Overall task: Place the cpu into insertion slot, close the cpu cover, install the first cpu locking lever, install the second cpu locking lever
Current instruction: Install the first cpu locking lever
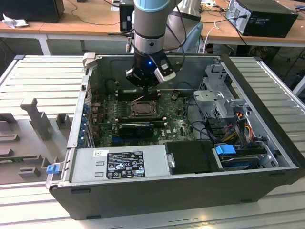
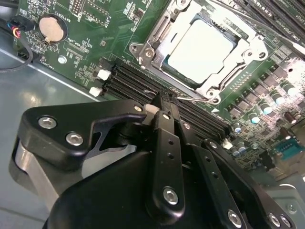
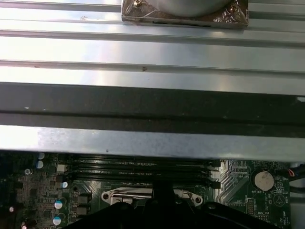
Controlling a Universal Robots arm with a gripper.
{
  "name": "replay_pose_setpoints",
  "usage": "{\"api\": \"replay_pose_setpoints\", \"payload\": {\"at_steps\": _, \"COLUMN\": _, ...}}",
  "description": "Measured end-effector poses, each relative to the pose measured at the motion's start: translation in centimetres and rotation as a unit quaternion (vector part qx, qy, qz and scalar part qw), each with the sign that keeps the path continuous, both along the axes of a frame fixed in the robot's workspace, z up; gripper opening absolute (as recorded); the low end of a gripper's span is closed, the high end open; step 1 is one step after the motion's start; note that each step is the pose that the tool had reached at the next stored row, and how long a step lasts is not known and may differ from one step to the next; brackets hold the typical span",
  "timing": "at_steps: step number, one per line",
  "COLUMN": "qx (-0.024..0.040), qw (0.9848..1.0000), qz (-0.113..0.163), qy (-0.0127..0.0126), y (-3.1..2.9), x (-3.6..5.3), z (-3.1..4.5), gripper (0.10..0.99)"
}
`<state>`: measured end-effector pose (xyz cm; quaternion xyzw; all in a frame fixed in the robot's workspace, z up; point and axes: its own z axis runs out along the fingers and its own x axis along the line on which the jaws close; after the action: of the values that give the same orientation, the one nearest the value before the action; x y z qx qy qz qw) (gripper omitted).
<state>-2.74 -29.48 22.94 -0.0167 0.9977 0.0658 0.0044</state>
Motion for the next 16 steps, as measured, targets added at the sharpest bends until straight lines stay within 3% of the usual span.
{"api": "replay_pose_setpoints", "payload": {"at_steps": 3, "qx": 0.0002, "qw": 1.0, "qz": 0.0, "qy": -0.0005, "y": 0.25, "x": 0.01, "z": -0.26, "gripper": 0.106}}
{"api": "replay_pose_setpoints", "payload": {"at_steps": 7, "qx": -0.0005, "qw": 1.0, "qz": 0.002, "qy": -0.0047, "y": 0.25, "x": 0.06, "z": -0.84, "gripper": 0.106}}
{"api": "replay_pose_setpoints", "payload": {"at_steps": 16, "qx": -0.0033, "qw": 1.0, "qz": 0.002, "qy": -0.0055, "y": 0.35, "x": 0.35, "z": -1.94, "gripper": 0.106}}
